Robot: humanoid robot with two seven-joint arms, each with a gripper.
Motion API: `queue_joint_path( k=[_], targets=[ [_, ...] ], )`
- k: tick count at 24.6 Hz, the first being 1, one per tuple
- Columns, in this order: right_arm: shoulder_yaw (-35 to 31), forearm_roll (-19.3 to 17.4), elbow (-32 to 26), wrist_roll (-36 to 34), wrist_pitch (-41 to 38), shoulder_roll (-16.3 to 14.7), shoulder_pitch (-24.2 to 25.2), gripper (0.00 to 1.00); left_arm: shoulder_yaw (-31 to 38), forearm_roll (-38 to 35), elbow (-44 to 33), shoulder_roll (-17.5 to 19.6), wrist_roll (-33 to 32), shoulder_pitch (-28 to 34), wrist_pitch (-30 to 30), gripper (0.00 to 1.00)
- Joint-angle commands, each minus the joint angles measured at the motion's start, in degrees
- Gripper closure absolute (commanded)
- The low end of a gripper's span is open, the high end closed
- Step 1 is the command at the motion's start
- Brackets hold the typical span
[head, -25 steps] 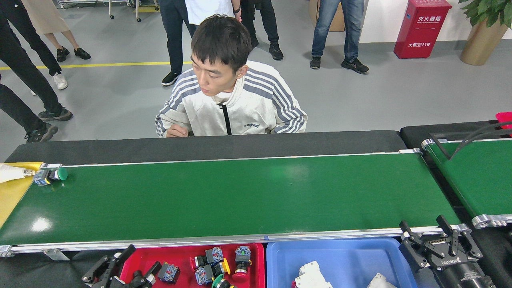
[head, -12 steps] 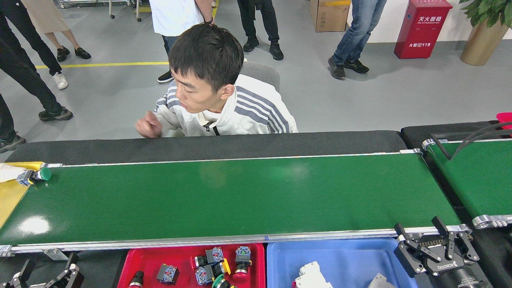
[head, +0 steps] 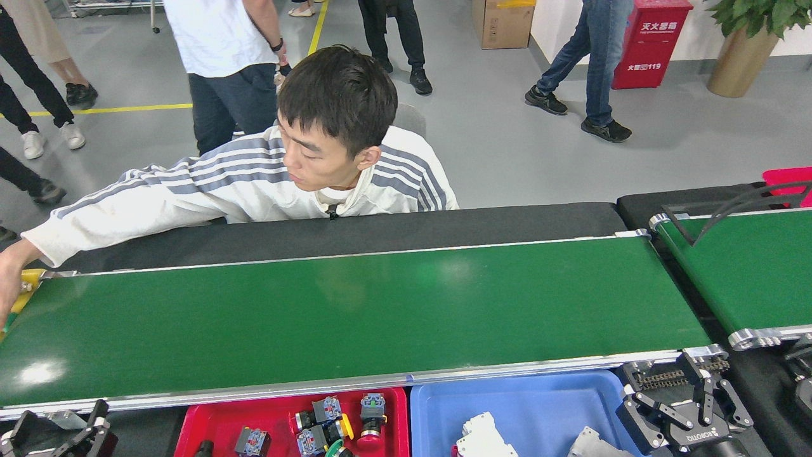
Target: Pick switch part from conveyor to tray
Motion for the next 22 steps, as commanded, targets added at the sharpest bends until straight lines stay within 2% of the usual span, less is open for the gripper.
queue_joint_path(
  k=[1,6,15,18,20,22],
  targets=[
    [-0.1,-0.1,-1.0,0.1,-0.1,1.0,-0.2,0.0,0.8,0.1,-0.4,0.5,0.5,-1.0,0.2,0.0],
    [-0.1,0.2,-2.0,3.7,1.0,4.2,-0.3,0.0,0.3,0.1,-0.5,0.4,0.6,-4.1,0.2,0.0],
    [-0.2,0.1,-2.2,3.6,1.1,4.2,0.3,0.0,0.1,0.0,1.5,0.4,0.5,-5.2,0.2,0.0],
    [-0.6,1.5,-2.2,3.5,1.5,4.0,0.4,0.03,0.0,0.0,2.2,0.4,0.5,-6.1,0.1,0.0],
    [-0.6,4.5,-2.2,3.4,5.0,4.2,0.5,0.04,0.1,0.1,2.8,0.4,0.6,-6.7,0.1,0.0],
    [-0.6,5.8,-2.2,3.3,6.5,4.2,0.5,0.04,0.1,0.1,2.8,0.4,0.6,-7.2,0.0,0.0]
  ],
)
